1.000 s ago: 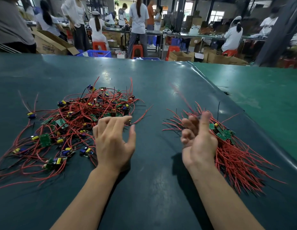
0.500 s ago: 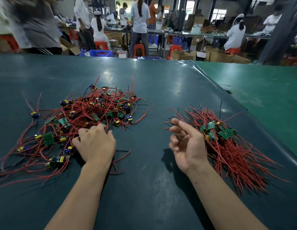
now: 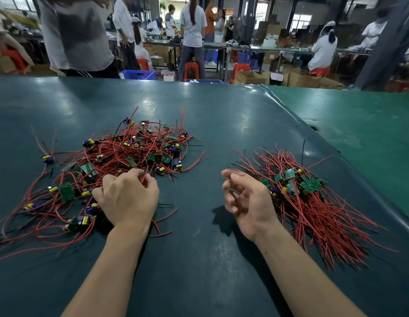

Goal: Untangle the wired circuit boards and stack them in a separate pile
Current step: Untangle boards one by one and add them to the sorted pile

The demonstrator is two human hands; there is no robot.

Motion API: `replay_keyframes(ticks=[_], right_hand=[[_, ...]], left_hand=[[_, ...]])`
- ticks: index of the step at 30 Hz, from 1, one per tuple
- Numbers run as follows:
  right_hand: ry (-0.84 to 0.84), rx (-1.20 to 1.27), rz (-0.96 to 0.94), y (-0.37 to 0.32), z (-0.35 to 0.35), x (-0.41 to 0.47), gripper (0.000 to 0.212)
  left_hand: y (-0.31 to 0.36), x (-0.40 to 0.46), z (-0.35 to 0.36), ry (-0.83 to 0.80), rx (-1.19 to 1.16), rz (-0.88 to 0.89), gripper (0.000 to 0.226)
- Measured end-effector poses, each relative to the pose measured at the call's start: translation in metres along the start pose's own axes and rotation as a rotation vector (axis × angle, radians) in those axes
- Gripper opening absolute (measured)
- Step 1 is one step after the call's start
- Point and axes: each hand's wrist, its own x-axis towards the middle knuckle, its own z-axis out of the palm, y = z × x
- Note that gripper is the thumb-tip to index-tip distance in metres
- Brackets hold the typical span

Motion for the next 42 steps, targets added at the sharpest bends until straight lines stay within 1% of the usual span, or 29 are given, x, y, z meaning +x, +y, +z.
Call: replay_keyframes(ticks=[3,7,9,10,12,13,14,15,16,18,19,20,21,23,26,31,33,35,36,38,39,40,41,42], right_hand=[[-0.009,-0.019,0.0,0.002,0.0,0.001,0.019],[-0.02,-0.042,0.006,0.004,0.001,0.002,0.019],[-0.028,-0.051,0.007,0.005,0.002,0.002,0.021],[-0.033,-0.059,0.006,0.005,0.002,0.002,0.022],[-0.042,-0.09,0.001,0.006,0.003,0.001,0.023],[-0.043,-0.108,0.0,0.006,0.003,0.001,0.023],[-0.043,-0.122,0.001,0.006,0.003,0.001,0.023],[-0.044,-0.129,0.004,0.007,0.003,0.001,0.022],[-0.047,-0.126,0.005,0.007,0.003,0.001,0.022],[-0.057,-0.107,0.003,0.007,0.002,0.001,0.021],[-0.062,-0.099,0.003,0.007,0.002,0.001,0.021],[-0.066,-0.095,0.005,0.007,0.001,0.002,0.021],[-0.071,-0.093,0.007,0.008,0.001,0.002,0.021],[-0.082,-0.1,0.009,0.008,0.002,0.002,0.02],[-0.084,-0.113,0.006,0.009,0.0,0.003,0.02],[-0.084,-0.131,0.006,0.009,0.0,0.004,0.02],[-0.083,-0.144,0.005,0.009,-0.002,0.006,0.02],[-0.111,-0.196,-0.024,0.012,0.001,0.005,0.018],[-0.147,-0.263,-0.06,0.014,0.002,0.004,0.023],[-0.236,-0.464,-0.148,0.021,0.004,0.004,0.053],[-0.274,-0.583,-0.198,0.022,0.006,0.003,0.064],[-0.292,-0.69,-0.27,0.023,0.006,0.004,0.062],[-0.295,-0.764,-0.348,0.023,0.006,0.004,0.051],[-0.262,-0.806,-0.415,0.023,0.006,0.003,0.034]], left_hand=[[-0.001,-0.003,0.0,0.025,0.027,0.02,0.021],[-0.002,-0.003,-0.006,0.124,-0.196,0.138,0.023],[0.002,-0.005,-0.009,0.158,-0.307,0.171,0.03],[0.006,-0.007,-0.01,0.163,-0.356,0.201,0.034],[0.012,-0.012,-0.01,0.16,-0.442,0.332,0.032],[0.014,-0.015,-0.009,0.152,-0.448,0.39,0.03],[0.015,-0.016,-0.008,0.133,-0.413,0.403,0.029],[0.014,-0.014,-0.007,0.103,-0.34,0.359,0.03],[0.011,-0.012,-0.005,0.052,-0.24,0.27,0.032],[0.003,-0.006,-0.003,-0.11,-0.049,0.086,0.036],[-0.001,-0.005,-0.003,-0.195,0.028,0.053,0.035],[-0.003,-0.005,-0.003,-0.251,0.09,0.059,0.034],[-0.003,-0.005,-0.003,-0.274,0.122,0.068,0.032],[-0.001,-0.005,-0.005,-0.221,0.1,0.052,0.027],[0.004,-0.006,-0.007,-0.061,-0.035,0.037,0.023],[0.006,-0.011,-0.012,0.209,-0.319,0.253,0.024],[0.009,-0.012,-0.012,0.291,-0.402,0.343,0.025],[0.013,-0.016,-0.012,0.348,-0.503,0.486,0.024],[0.016,-0.021,-0.011,0.345,-0.555,0.588,0.023],[0.025,-0.034,-0.009,0.263,-0.645,0.824,0.022],[0.031,-0.041,-0.007,0.213,-0.672,0.929,0.021],[0.036,-0.047,-0.005,0.167,-0.693,1.008,0.021],[0.04,-0.052,-0.002,0.126,-0.716,1.055,0.02],[0.044,-0.055,-0.001,0.088,-0.738,1.076,0.019]])
